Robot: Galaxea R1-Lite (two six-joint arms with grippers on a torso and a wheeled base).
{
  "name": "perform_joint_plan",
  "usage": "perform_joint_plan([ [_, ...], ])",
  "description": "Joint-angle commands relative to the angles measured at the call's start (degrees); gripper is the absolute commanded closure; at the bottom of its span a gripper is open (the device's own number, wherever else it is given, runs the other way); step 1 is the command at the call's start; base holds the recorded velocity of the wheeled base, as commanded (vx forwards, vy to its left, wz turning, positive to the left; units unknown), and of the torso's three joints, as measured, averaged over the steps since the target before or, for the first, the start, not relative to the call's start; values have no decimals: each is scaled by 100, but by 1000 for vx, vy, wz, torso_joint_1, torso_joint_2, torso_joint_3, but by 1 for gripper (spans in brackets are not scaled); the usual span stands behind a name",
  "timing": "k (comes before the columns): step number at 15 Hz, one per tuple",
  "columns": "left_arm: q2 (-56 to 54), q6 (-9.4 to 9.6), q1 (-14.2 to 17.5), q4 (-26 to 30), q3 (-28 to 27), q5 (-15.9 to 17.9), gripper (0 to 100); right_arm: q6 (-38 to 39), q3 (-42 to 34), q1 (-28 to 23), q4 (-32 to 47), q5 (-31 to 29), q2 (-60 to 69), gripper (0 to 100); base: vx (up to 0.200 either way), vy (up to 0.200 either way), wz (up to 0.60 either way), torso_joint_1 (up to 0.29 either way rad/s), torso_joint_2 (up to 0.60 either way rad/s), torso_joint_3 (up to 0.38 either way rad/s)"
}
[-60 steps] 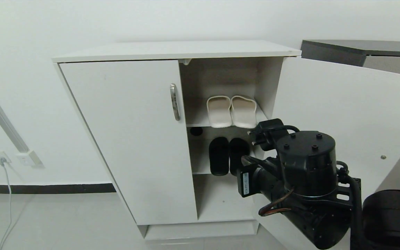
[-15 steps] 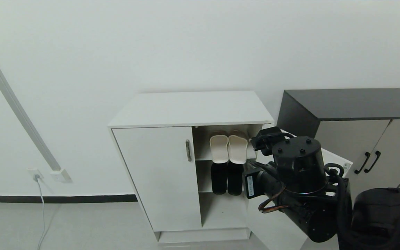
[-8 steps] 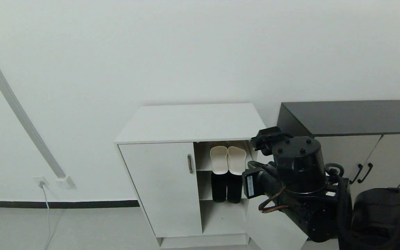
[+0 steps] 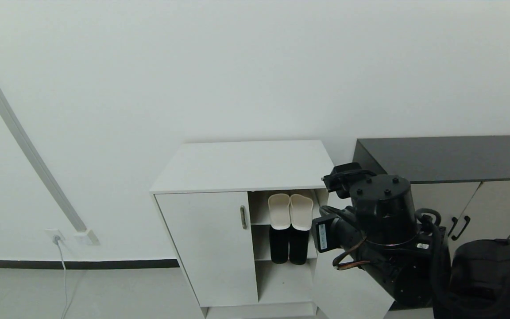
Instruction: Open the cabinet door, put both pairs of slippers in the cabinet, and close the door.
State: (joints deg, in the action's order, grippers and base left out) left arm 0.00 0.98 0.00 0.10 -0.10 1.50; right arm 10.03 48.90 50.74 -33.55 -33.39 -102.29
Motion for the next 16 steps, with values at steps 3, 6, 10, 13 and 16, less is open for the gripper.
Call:
perform_joint_plan([
  [3, 9, -1, 0, -1, 1, 8, 100, -28, -12, -29, -3, 17, -10, 100, 0, 0, 0, 0, 0, 0],
  [6, 0, -1, 0, -1, 1, -1, 100, -28, -12, -46, -3, 96, -10, 100, 0, 0, 0, 0, 0, 0],
  [10, 0, -1, 0, -1, 1, -1, 100, -28, -21, -46, -3, 96, -10, 100, 0, 0, -150, 2, 2, 2],
  [13, 0, -1, 0, -1, 1, -1, 100, -28, -29, -46, -3, 105, -10, 100, 0, 0, -600, 2, -6, 2],
  [16, 0, -1, 0, -1, 1, -1, 100, -28, -29, -46, -3, 96, -54, 100, 0, 0, -600, 10, 1, 1],
])
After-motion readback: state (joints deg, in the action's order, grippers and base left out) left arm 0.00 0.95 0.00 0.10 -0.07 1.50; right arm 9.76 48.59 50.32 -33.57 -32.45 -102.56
